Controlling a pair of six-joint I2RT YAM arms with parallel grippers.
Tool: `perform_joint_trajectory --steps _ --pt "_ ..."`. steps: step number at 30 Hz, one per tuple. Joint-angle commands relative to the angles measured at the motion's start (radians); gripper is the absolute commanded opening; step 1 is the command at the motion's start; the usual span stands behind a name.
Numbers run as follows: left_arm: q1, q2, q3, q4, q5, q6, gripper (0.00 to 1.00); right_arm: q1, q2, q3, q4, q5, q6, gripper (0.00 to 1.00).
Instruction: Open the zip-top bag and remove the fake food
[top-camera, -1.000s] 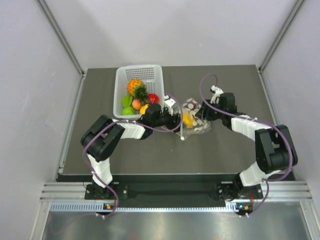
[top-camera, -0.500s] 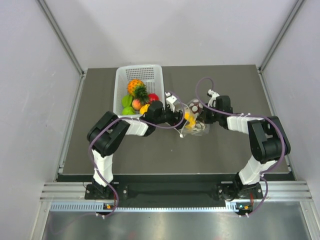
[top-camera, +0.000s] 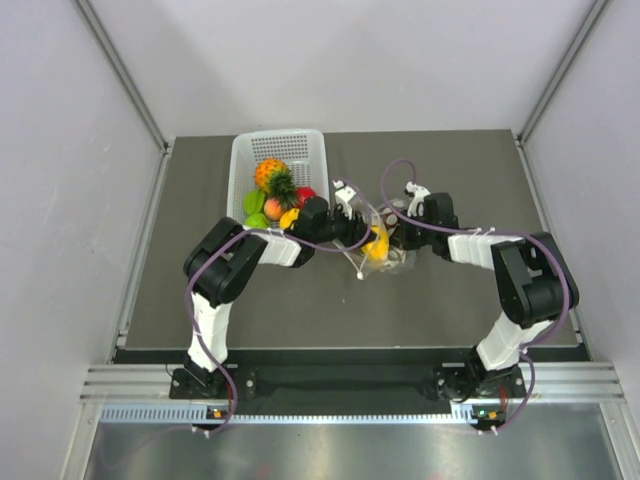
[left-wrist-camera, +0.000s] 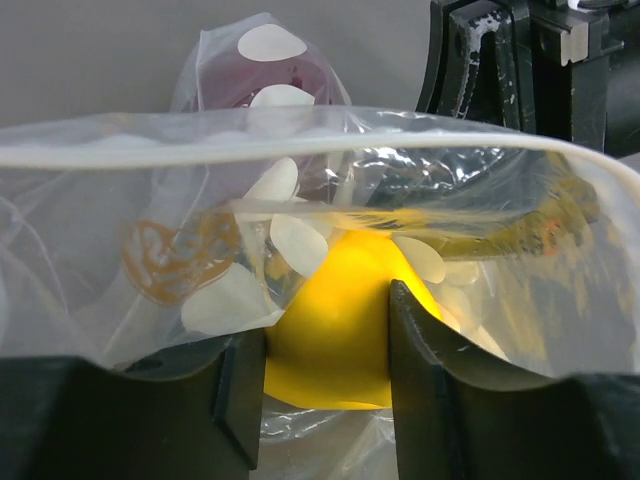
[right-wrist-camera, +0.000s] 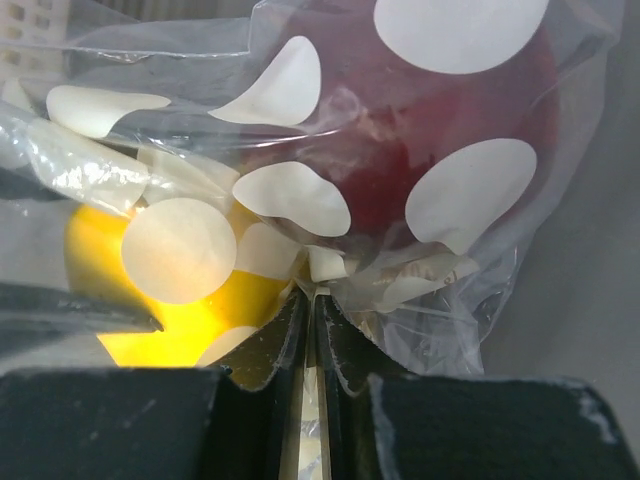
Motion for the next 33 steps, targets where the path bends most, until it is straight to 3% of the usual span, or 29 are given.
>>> perform_joint_trajectory --steps 1,4,24,33 --pt "-0.003 0.024 0.006 -0.003 0.026 0.009 0.12 0.030 -0.013 0.001 0.029 -0.025 -0.003 0.07" --pt "0.000 -0.008 -0.034 -0.006 0.029 0.016 0.00 0.028 -0.033 -0.010 0.028 -0.006 0.006 0.07" --pt "0.013 -0.447 -0.265 -0.207 0.029 0.003 0.00 -0.006 -0.129 -0.024 -0.049 0.095 0.040 0.04" --pt "0.026 -0.646 -0.230 -0.527 -0.037 0.075 0.00 -0.006 -0.177 -0.050 -0.066 0.100 0.044 0.04"
